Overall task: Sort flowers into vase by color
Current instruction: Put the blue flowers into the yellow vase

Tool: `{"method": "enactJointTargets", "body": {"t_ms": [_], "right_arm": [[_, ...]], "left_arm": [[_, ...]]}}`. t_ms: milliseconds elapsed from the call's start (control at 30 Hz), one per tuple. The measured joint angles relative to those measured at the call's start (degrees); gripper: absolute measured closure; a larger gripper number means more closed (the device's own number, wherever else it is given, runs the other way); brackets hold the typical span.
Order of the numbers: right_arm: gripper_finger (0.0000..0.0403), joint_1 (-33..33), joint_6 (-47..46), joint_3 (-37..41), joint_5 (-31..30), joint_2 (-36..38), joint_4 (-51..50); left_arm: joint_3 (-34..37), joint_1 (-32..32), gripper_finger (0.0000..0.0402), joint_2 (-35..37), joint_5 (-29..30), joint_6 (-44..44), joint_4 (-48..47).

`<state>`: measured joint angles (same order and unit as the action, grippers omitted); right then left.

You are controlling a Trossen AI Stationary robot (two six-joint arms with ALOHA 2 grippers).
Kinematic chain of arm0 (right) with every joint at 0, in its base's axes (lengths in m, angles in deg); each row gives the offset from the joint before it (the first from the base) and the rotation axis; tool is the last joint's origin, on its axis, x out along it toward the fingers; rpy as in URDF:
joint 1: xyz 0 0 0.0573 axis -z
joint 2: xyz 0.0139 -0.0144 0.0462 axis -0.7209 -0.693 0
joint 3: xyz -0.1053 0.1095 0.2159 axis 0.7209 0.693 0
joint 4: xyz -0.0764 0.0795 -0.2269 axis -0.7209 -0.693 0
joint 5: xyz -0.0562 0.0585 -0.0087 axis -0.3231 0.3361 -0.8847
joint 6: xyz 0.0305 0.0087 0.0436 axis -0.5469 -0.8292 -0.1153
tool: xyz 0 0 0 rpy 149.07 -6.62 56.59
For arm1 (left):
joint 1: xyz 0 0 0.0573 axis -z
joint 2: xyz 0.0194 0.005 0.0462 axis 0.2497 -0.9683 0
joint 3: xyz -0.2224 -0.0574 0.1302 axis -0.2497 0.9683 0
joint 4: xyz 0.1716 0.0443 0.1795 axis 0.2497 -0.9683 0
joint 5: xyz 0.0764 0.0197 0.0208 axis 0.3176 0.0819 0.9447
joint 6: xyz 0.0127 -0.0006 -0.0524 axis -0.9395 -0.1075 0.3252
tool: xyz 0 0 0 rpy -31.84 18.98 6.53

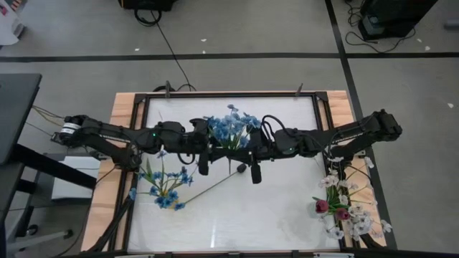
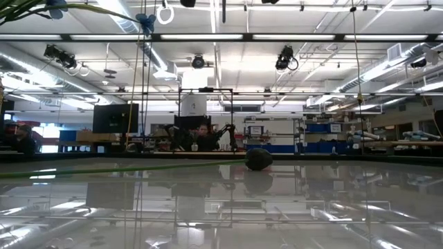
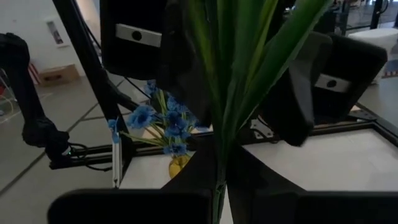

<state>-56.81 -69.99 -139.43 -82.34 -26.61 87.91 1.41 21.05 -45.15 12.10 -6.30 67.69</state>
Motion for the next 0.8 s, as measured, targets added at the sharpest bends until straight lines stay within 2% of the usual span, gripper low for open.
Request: {"method": "enactJointTargets", "body": {"t_ms": [167,300,400,500,633,800], "right_arm": [[0.0366,0.02,-2.60,0.00,0.09,0.00,-0.65],[0.0334,-0.02,-2.95,0.00,-3.00,0.00,-0.91],[0.0306,-0.13,-3.31,0.00,-6.24,-0.01,-0.95],[0.0283,-0.11,-7.61,-0.15,-8.82,0.00,-2.93],[0.0272,1.35,-14.83,0.05,-15.14,-0.02,-9.95],[0.0273,1.38,-24.56,0.04,-17.74,0.00,-18.84]], "left_arm": [[0.00,0.00,0.0321,0.00,-0.22,-1.14,0.02],[0.00,0.09,0.0387,0.02,-1.06,-3.31,0.01],[0.00,1.10,0.0389,1.25,-5.05,-12.00,-1.20],[0.00,2.93,0.0389,3.57,-5.77,-19.43,-4.21],[-0.11,5.63,0.0390,9.83,-9.39,-20.90,-11.95],[0.02,9.97,0.0391,17.18,-8.00,-21.97,-21.18]]}}
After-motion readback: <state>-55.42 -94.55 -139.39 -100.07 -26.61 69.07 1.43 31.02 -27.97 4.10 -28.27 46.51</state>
